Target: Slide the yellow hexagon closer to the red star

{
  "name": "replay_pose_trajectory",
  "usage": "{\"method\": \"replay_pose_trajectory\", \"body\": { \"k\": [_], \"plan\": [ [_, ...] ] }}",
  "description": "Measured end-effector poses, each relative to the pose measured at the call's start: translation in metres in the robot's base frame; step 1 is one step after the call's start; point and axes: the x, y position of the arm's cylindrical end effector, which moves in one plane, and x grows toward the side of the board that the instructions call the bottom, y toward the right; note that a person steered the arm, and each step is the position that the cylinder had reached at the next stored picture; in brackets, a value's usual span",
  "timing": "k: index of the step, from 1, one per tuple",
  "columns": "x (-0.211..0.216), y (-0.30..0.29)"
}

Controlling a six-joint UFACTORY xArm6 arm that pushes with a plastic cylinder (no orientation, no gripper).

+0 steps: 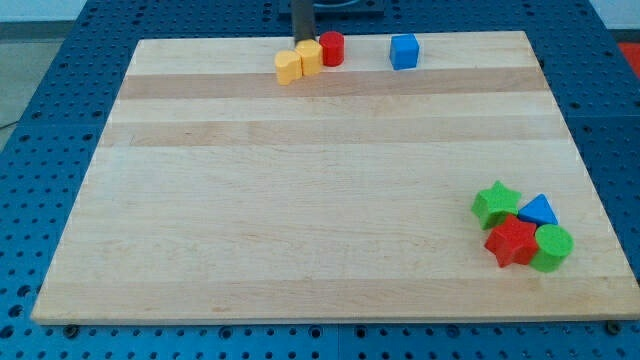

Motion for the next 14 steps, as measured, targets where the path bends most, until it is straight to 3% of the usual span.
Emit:
{"method": "replay_pose_trajectory", "body": {
  "k": [1, 2, 5, 7, 9, 10, 12, 14],
  "plan": [
    [0.066, 0.034],
    [0.098, 0.051],
    [0.062, 0.009],
    [0.21, 0.043],
    [0.172, 0.022],
    [0.186, 0.069],
    [0.274, 0.107],
    [0.255, 0.053]
  ]
}}
